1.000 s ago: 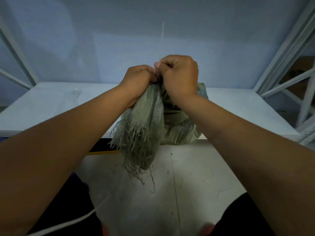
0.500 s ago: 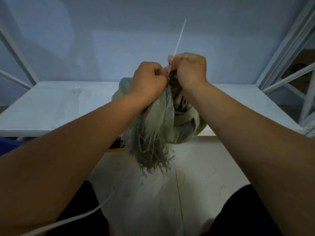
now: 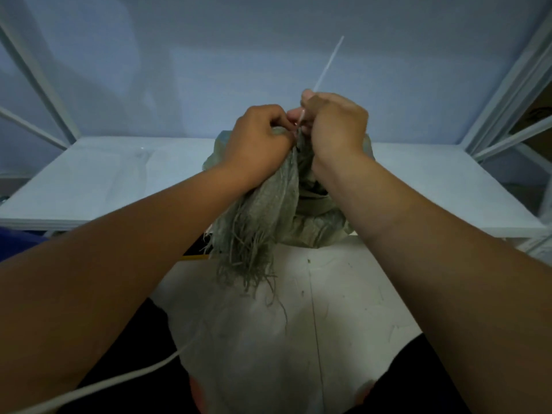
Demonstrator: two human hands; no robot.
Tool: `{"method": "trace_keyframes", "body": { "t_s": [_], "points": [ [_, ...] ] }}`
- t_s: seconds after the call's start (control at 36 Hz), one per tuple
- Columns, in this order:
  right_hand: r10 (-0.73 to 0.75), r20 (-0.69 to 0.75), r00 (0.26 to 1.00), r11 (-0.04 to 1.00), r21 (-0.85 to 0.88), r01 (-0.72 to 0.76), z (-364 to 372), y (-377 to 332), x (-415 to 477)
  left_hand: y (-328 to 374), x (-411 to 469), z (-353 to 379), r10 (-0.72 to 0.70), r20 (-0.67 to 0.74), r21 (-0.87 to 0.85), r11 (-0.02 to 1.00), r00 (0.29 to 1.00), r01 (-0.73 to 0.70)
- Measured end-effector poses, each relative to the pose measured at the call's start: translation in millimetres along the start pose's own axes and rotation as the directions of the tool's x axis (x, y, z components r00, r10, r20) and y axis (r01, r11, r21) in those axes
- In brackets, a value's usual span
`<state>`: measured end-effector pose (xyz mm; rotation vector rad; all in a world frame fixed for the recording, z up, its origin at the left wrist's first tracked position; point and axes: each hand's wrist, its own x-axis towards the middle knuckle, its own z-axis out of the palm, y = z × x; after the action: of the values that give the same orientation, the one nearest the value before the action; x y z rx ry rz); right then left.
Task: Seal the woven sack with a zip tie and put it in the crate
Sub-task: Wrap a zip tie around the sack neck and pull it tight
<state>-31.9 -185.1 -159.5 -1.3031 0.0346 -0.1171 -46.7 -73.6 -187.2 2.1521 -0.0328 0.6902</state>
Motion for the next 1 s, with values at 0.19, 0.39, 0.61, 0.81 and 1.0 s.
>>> {"method": "trace_keyframes", "body": {
  "t_s": [0.19, 0.39, 0.61, 0.81, 1.0],
  "points": [
    [0.090, -0.062, 0.994, 0.996, -0.014, -0.091, -4.6, -10.0, 11.5, 4.3, 1.2, -1.1, -0.109, 0.119, -0.058, 0.992, 0.987, 0.117],
    [-0.010, 0.049, 0.999, 0.999, 0.038, 0.008, 2.2, 8.8, 1.8, 24.9, -8.3, 0.0, -0.062, -0.001, 0.013, 0.998, 0.998, 0.062],
    [-0.057, 0.014, 0.998, 0.987, -0.150, 0.058, -4.6, -8.8, 8.7, 13.3, -8.5, -17.0, -0.092, 0.151, 0.020, 0.996, 0.984, 0.090],
    [-0.112, 0.086, 0.990, 0.988, -0.099, 0.120, -4.2, -10.5, 8.3, 20.4, -4.3, -18.4, -0.148, 0.210, 0.091, 0.987, 0.966, 0.132],
    [-0.160, 0.072, 0.984, 0.975, -0.147, 0.169, -16.4, -0.8, 20.4, 27.8, -5.5, -7.6, -0.334, 0.308, 0.100, 0.943, 0.891, 0.319]
  ]
}}
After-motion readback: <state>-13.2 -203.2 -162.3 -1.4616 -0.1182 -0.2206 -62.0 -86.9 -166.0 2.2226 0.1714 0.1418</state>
